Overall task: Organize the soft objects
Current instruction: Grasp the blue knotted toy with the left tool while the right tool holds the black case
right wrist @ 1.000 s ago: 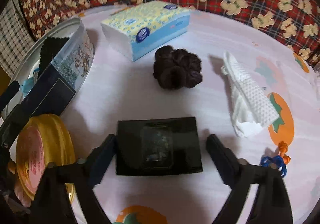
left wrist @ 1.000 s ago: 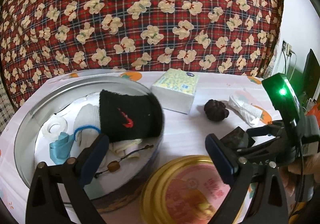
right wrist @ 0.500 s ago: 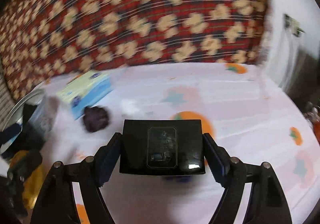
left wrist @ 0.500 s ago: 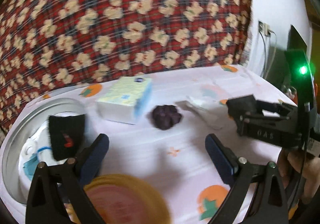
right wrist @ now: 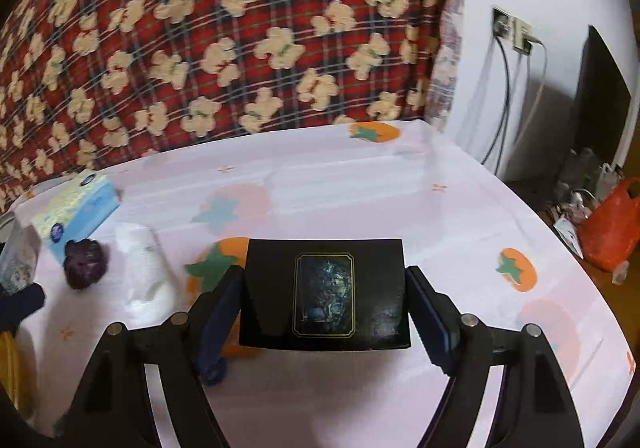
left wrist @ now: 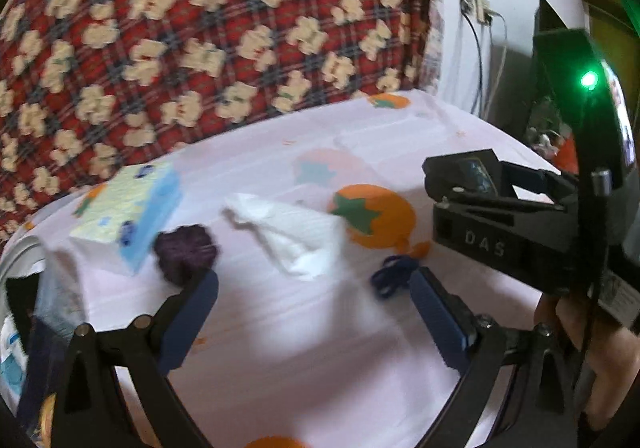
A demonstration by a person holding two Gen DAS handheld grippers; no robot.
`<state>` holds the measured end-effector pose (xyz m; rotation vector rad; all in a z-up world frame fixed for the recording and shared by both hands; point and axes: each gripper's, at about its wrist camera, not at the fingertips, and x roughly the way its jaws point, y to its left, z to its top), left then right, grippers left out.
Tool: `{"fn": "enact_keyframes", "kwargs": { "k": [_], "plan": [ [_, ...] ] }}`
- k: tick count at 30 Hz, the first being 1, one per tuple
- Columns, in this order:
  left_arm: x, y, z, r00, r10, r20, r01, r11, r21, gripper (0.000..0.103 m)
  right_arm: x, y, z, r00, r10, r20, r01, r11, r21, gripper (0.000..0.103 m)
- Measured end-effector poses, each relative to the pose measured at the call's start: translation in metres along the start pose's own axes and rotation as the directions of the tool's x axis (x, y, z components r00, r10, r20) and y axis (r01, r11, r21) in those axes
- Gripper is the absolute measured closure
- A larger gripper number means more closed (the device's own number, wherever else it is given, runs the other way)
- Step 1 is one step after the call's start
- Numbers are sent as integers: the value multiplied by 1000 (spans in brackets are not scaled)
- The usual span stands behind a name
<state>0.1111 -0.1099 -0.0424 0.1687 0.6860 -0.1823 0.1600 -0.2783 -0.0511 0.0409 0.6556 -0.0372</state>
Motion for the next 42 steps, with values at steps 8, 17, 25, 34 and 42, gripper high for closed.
{"fn": "enact_keyframes", "kwargs": {
  "k": [8,17,25,34,42],
  "plan": [
    [42,-33,2,993,-53,-102,56,998,29,35,0,-23,0,999,36,9,-36,997,68,22],
    [61,-47,8,987,-78,-143,83,996,34,49,-2,-29,1,999,47,24,-50,994,101,22],
    [63,-50,7,969,-173,-176,182,983,37,89,-5,-31,0,999,36,39,-40,993,114,22],
    [52,-37,4,971,-197,-133,197,980,-14,93,-17,-34,-1,995,25,99,-37,991,125,22],
    [30,-14,0,985,-172,-28,170,982,-84,93,-33,-28,-3,982,20,188,-38,995,91,22]
  ]
}}
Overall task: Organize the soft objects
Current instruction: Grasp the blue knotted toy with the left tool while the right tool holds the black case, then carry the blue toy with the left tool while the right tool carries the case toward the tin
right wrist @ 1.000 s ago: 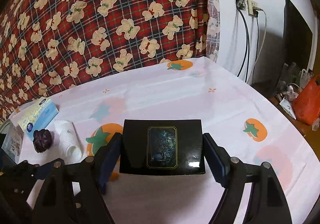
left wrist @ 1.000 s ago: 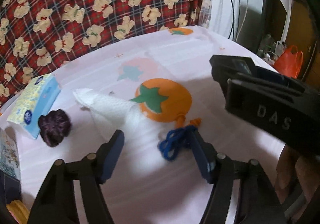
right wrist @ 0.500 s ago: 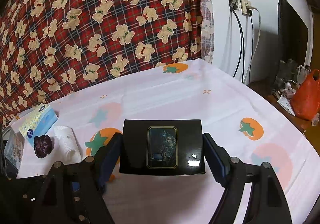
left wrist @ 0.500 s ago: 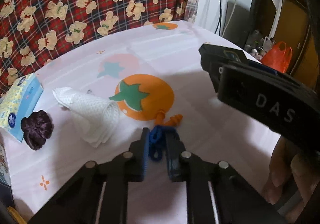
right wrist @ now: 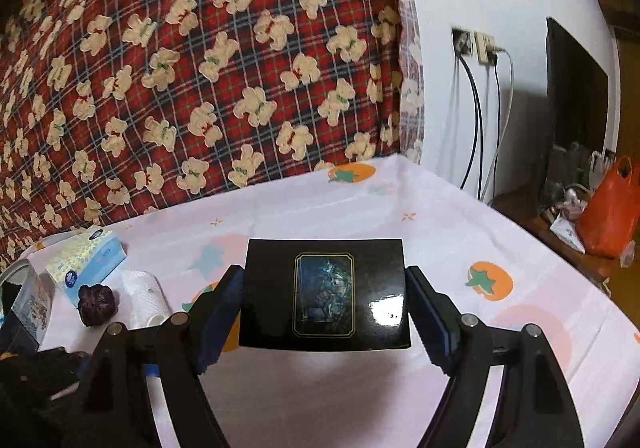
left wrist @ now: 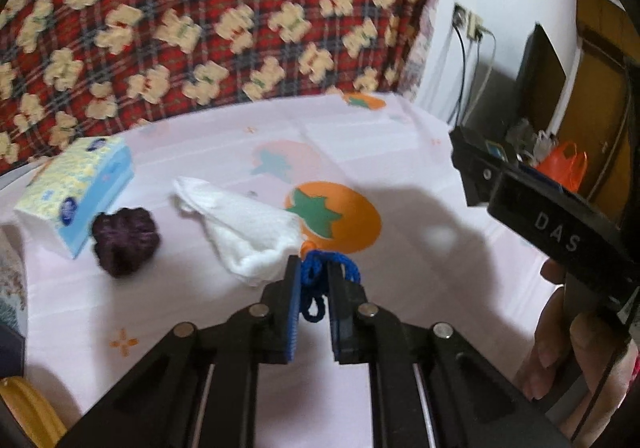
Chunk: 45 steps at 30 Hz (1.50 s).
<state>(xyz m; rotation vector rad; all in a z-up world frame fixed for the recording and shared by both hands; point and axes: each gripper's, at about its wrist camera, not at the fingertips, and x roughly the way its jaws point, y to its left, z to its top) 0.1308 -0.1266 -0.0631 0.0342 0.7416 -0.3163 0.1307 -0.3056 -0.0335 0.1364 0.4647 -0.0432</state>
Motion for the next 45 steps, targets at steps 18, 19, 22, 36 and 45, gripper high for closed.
{"fn": "enact_keyframes", "kwargs": {
  "k": [18,19,22,36,45],
  "plan": [
    [-60,34,-18,959,154,236,-143,988,-64,93,-16,46,-7,994,97,53,-94,994,-61,22],
    [-62,36,-20,957,158,244,-146,987,-67,93,-17,49,-8,993,101,62,-97,993,-64,22],
    [-71,41,-24,945,178,275,-161,984,-81,93,-23,55,-9,991,106,86,-100,993,-65,22],
    [-93,55,-36,916,204,344,-176,978,-110,93,-35,86,-18,987,122,103,-113,990,-90,22],
    [-105,67,-45,904,215,371,-174,975,-140,93,-37,102,-22,988,125,92,-114,987,-111,22]
  ]
}}
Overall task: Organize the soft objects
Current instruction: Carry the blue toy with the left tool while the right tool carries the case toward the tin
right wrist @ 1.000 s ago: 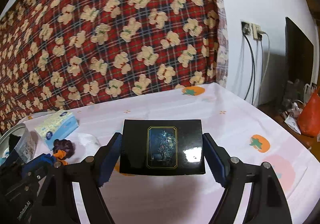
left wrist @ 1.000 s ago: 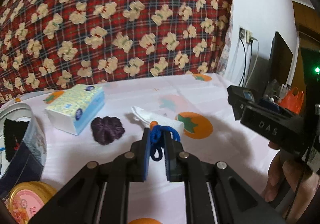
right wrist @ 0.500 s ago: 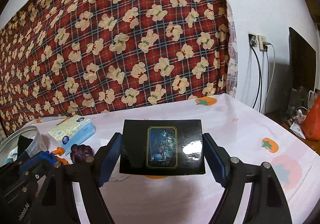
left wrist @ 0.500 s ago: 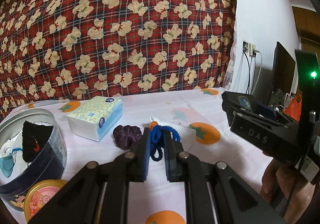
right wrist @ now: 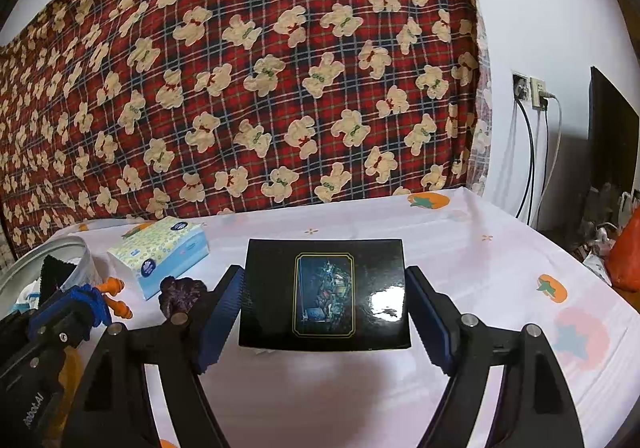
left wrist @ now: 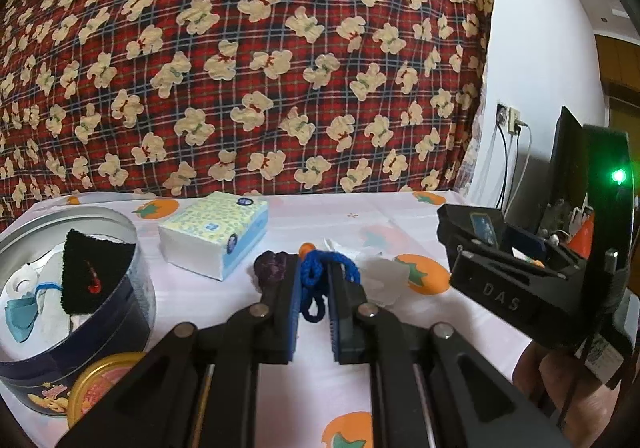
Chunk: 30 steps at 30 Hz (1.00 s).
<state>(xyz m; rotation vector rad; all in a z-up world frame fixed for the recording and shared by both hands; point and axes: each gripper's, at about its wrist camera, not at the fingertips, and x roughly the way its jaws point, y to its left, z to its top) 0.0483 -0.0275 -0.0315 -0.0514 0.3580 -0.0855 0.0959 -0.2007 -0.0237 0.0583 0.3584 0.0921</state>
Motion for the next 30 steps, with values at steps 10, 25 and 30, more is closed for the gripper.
{"fn": "enact_keyframes", "kwargs": {
  "k": [10,25,30],
  "plan": [
    [-8,14,-2,1000,-3,16,3,1000,-17,93,-3,16,-2,1000,5,14,-5,1000,-18,22],
    [-19,27,-4,1000,5,31,-4,999,-36,93,-14,34,-5,998,44,47,-42,999,-30,22],
    [-25,33,-6,999,3,39,-1,999,-47,93,-18,42,-6,997,56,53,-54,998,-41,22]
  ]
}}
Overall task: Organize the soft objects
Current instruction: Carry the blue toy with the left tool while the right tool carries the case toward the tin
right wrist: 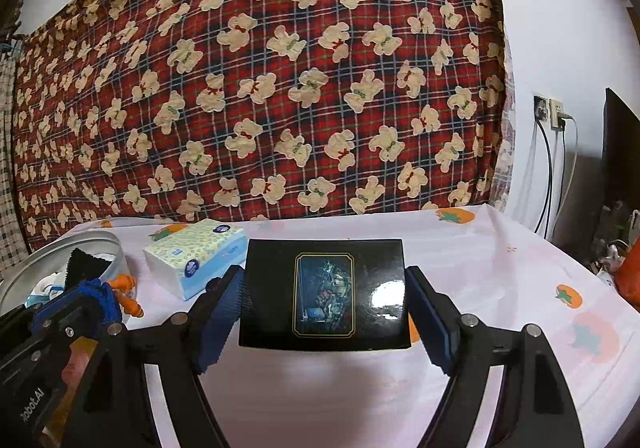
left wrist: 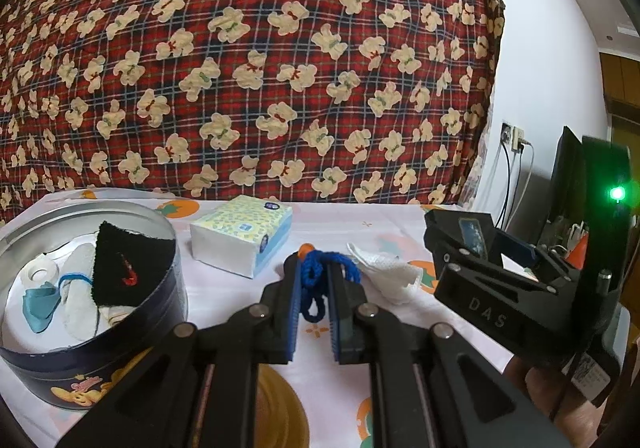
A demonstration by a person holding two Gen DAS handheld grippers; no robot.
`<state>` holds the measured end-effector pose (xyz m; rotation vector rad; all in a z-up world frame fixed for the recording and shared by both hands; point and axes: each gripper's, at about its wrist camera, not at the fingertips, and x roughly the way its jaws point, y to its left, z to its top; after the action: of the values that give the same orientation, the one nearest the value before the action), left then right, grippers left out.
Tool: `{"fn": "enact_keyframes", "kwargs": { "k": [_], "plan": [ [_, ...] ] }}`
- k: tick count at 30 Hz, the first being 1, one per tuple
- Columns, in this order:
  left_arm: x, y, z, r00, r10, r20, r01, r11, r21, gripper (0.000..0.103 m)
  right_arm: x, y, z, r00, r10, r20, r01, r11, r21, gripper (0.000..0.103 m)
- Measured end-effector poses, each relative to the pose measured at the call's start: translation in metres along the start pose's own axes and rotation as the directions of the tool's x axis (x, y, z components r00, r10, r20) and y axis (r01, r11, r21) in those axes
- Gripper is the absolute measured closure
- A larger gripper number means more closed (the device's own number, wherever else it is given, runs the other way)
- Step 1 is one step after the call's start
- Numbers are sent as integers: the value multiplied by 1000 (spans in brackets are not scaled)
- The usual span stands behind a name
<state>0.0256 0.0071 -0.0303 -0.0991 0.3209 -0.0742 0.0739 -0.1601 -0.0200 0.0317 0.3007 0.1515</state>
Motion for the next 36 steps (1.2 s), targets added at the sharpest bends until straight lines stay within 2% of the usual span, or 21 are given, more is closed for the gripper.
{"fn": "enact_keyframes", "kwargs": {
  "k": [25,36],
  "plan": [
    [-20,40,3,999,24,22,-23,998,-52,93,-7,41,-4,996,84,15,-83,995,-48,22],
    [-25,62,6,999,41,15,-40,996,-76,93,-6,62,8,983,185,13,-184,982,-43,22]
  ]
}}
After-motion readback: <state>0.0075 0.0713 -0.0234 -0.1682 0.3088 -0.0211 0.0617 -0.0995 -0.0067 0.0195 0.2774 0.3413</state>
